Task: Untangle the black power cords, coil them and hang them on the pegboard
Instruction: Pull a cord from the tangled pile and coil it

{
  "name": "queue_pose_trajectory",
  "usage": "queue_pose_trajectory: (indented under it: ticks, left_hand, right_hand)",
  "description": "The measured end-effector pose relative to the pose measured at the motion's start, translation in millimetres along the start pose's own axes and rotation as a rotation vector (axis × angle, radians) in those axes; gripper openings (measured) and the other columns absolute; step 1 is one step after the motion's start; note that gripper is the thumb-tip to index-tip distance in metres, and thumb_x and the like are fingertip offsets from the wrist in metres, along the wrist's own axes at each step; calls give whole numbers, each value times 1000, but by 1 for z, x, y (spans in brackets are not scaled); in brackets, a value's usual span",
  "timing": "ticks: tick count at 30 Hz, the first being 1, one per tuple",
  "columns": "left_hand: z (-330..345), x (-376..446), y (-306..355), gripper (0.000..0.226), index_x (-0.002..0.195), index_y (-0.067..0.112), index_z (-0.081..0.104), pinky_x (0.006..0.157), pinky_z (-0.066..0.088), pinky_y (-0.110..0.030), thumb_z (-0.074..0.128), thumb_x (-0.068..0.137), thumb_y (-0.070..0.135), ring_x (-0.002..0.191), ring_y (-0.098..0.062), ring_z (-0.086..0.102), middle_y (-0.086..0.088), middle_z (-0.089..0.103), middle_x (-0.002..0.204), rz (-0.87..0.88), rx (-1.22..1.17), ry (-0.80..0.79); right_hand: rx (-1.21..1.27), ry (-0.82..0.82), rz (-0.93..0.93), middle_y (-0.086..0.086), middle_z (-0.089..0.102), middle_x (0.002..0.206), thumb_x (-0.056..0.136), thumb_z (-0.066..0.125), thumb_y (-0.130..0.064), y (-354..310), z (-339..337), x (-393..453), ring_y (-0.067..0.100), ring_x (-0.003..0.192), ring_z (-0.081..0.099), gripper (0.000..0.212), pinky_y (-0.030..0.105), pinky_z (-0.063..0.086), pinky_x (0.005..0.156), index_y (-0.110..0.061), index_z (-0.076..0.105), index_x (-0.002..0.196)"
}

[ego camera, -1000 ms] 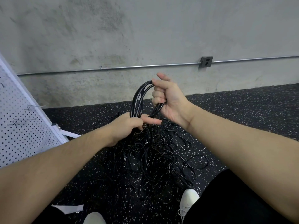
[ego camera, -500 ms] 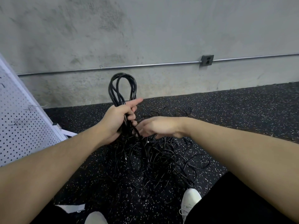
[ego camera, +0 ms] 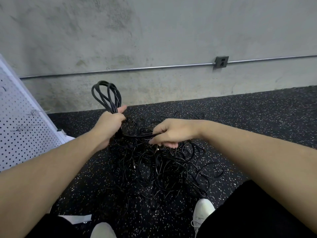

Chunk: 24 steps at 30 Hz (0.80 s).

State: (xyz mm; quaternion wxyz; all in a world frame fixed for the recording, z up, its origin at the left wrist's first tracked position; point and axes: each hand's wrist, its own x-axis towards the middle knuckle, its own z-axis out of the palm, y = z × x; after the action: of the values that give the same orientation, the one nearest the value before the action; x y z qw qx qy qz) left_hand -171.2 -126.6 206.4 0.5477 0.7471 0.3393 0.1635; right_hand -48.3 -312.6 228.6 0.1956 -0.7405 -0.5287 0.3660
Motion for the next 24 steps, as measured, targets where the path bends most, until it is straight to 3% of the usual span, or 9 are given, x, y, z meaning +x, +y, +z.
queue_pose_trajectory:
  ticks: [3, 5, 9, 12, 14, 17, 20, 22, 24]
  left_hand:
    - [-2, 1, -6, 40, 136, 40, 64, 110, 40, -36, 54, 102, 22, 124, -21, 57, 0, 59, 144, -29, 148, -96]
    - [4, -9, -1, 25, 118, 41, 74, 93, 48, -36, 54, 103, 43, 99, -20, 64, -5, 71, 122, -76, 143, -200]
    - [19, -31, 10, 80, 115, 40, 77, 117, 34, -51, 30, 78, 92, 112, -10, 58, 8, 60, 123, -32, 229, -402]
    - [16, -31, 10, 102, 108, 42, 79, 116, 35, -54, 39, 44, 110, 91, -4, 67, 1, 65, 116, 35, 143, -469]
    - [14, -28, 11, 89, 111, 35, 80, 96, 46, -37, 55, 55, 99, 64, 4, 63, 4, 70, 78, 85, 184, -512]
    - [19, -30, 17, 26, 118, 25, 76, 65, 40, -8, 64, 98, 36, 57, 14, 56, 28, 61, 58, 180, 268, -545]
    - [24, -32, 16, 37, 99, 37, 81, 64, 39, -24, 50, 82, 28, 61, -2, 50, 5, 55, 69, 226, 321, -563]
    - [27, -32, 15, 36, 87, 31, 80, 62, 38, -29, 47, 73, 24, 60, -7, 44, -7, 49, 76, 243, 276, -568]
    - [31, -33, 16, 32, 77, 26, 77, 59, 38, -26, 47, 71, 20, 58, -4, 43, -2, 52, 74, 235, 197, -583]
  right_hand:
    - [171, 134, -93, -6, 53, 58, 103, 56, -30, -3, -8, -4, 10, 54, 52, 23, 40, 58, 83, -16, 67, 90]
    - [250, 337, -129, -6, 50, 55, 101, 60, -33, -3, -10, -2, 10, 50, 50, 18, 37, 57, 70, -19, 70, 93]
    - [268, 631, -39, -9, 43, 48, 79, 82, -51, -2, -13, 2, 14, 48, 42, 48, 29, 36, 53, -24, 46, 61]
    - [292, 646, 35, -15, 38, 44, 78, 83, -52, -1, -18, 0, 8, 43, 30, 53, 26, 26, 47, -24, 45, 53]
    - [417, 612, 19, -13, 42, 49, 87, 78, -43, -2, -20, -1, 5, 42, 32, 38, 25, 25, 46, -25, 50, 68]
    - [608, 518, -48, -14, 51, 54, 99, 64, -28, -7, -21, -5, 0, 46, 42, 23, 19, 34, 53, -20, 53, 80]
    - [725, 563, -134, 6, 71, 98, 95, 68, -18, -6, -22, -3, 1, 71, 64, 15, 15, 50, 63, -13, 59, 85]
    - [657, 714, -141, 0, 60, 131, 85, 80, -23, -4, -22, 0, 6, 109, 62, 18, 21, 49, 94, -18, 65, 76]
    - [717, 772, -145, -10, 64, 122, 81, 84, -21, -2, -21, 2, 11, 109, 64, 21, 39, 48, 103, -20, 65, 72]
